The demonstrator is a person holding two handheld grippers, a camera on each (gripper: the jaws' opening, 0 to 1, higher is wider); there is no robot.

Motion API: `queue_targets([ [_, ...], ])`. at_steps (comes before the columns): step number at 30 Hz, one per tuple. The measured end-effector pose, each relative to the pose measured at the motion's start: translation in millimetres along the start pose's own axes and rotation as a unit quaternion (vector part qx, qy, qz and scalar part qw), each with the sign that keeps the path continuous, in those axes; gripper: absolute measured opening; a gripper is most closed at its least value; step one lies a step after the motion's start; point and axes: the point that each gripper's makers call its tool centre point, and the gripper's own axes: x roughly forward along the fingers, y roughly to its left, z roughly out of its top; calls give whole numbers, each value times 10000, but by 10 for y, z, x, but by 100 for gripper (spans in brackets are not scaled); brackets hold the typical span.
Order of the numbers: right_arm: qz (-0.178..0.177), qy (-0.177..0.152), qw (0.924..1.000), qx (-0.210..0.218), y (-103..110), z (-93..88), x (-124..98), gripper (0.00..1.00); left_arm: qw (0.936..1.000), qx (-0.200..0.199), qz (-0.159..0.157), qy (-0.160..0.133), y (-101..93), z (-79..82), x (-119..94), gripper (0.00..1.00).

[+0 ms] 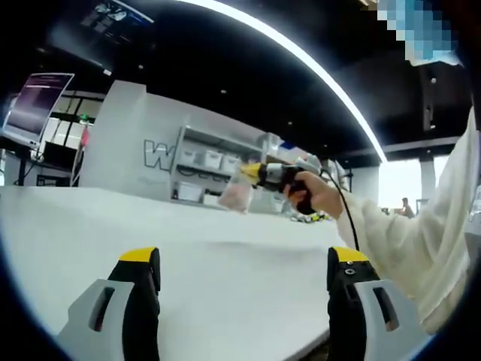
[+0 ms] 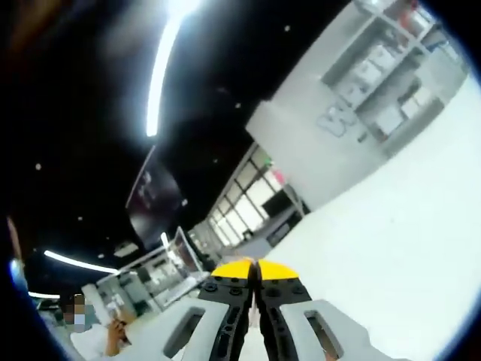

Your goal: Open the resealable bag by pulling the two sides of the seal apart until the entire bag opening is separated and visibly accessible.

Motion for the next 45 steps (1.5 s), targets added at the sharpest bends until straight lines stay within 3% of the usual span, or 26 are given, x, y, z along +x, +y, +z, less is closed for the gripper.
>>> queue_targets([
  [16, 38, 5, 9999, 96, 8, -45, 54, 0, 10000, -9, 1, 38, 8, -25, 18, 91],
  [31, -188, -75, 9994, -282, -160, -10, 140, 0, 10000, -8, 21, 42, 18, -31, 5, 91],
  [39, -496, 120, 9908, -1251, -282, -15, 210, 0, 10000, -19, 37, 40, 35, -33, -3, 91],
  [45, -647, 155, 9826, -1732, -323, 30, 288, 0, 10000, 6, 10, 43, 20, -22, 12, 91],
])
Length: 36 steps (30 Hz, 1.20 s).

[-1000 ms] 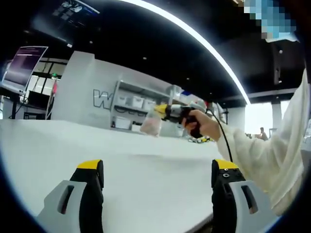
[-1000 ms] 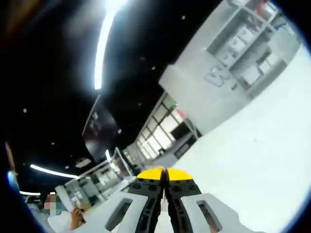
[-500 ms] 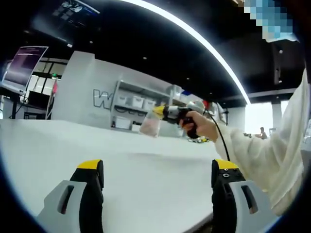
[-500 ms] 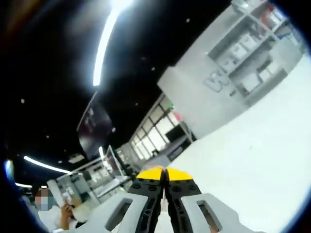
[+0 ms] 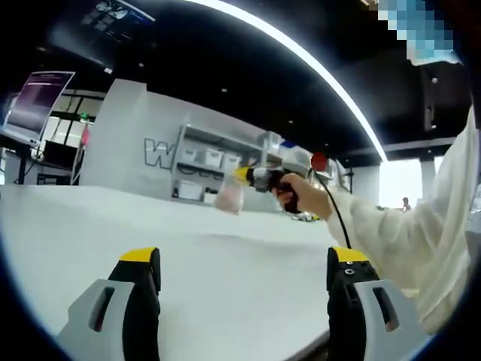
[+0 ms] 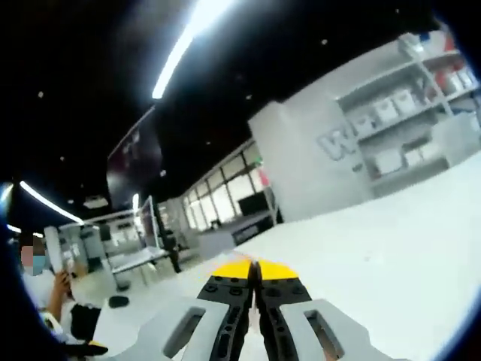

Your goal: Open the resealable bag by pulling the two sides of the seal apart until the entire bag opening is separated and visibly accessible.

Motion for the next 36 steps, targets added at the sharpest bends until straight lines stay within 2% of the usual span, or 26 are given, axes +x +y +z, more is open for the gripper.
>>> queue_targets([
  [12, -119, 157, 9995, -235, -94, -43, 83, 0, 10000, 21, 21, -9, 13, 12, -3, 91],
  [23, -274, 165, 9986, -424, -198, -49, 98, 0, 10000, 17, 28, -14, 23, 15, -13, 91],
  [36, -261, 133, 9968, -750, -170, 23, 174, 0, 10000, 17, 38, 3, 24, 7, -9, 91],
])
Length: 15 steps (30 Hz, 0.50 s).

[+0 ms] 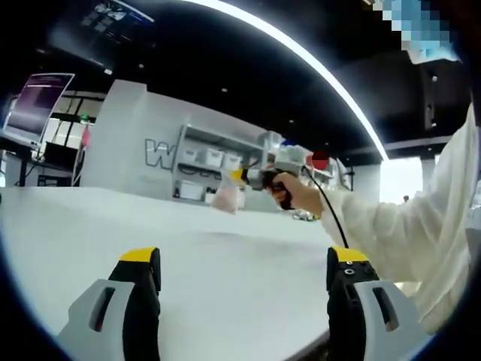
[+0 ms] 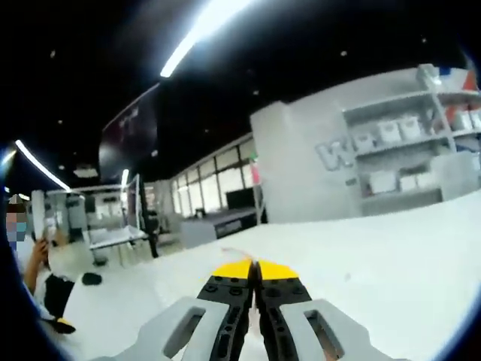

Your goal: Open the resealable bag by pulling the two sides of the seal apart until the entire bag opening is separated and visibly accessible.

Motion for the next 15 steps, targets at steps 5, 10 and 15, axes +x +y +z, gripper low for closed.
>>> queue_targets([
  [5, -17, 51, 10000, -66, -7, -30, 39, 0, 10000, -3, 21, 9, 22, -4, -3, 91],
  [10, -26, 68, 10000, -61, 0, -46, 56, 0, 10000, -19, 38, 10, 35, -5, -9, 91],
  [15, -74, 57, 9998, -196, -23, -8, 93, 0, 10000, -27, 61, -3, 56, -3, -13, 91],
])
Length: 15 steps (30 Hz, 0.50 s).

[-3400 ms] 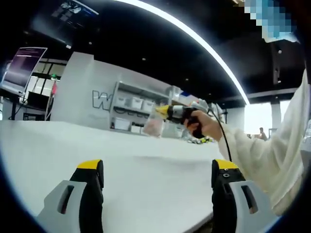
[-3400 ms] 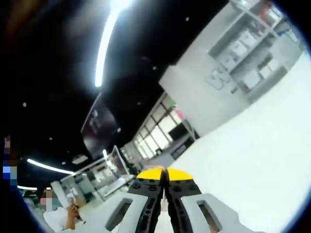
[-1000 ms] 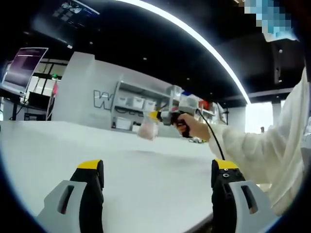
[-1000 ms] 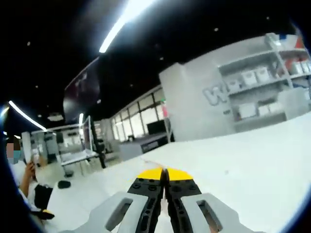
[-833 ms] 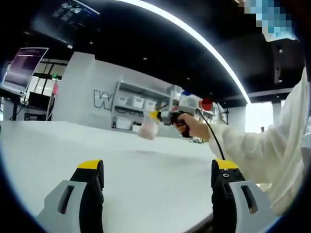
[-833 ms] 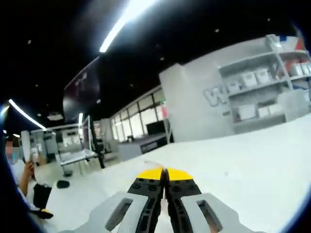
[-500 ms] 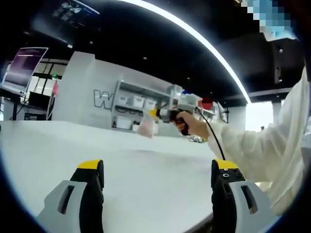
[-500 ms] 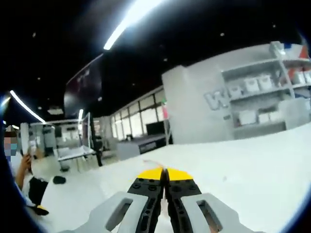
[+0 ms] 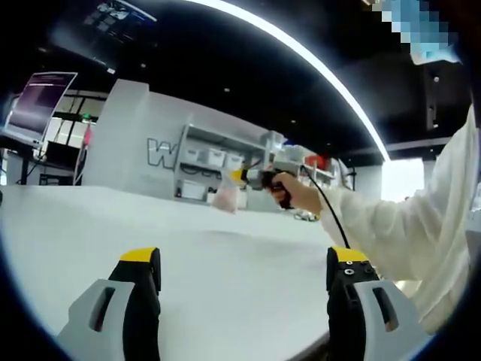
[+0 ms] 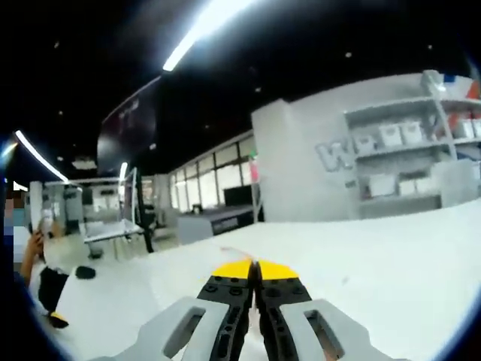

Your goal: Open the resealable bag by pulling the two sides of the seal apart until the entire bag opening is separated and visibly accessible.

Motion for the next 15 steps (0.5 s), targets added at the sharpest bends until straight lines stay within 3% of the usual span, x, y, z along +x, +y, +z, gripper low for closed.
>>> queue_targets([
  [15, -118, -59, 9996, 248, -115, 49, 139, 0, 9999, -80, 69, 8, 60, -12, -20, 90],
])
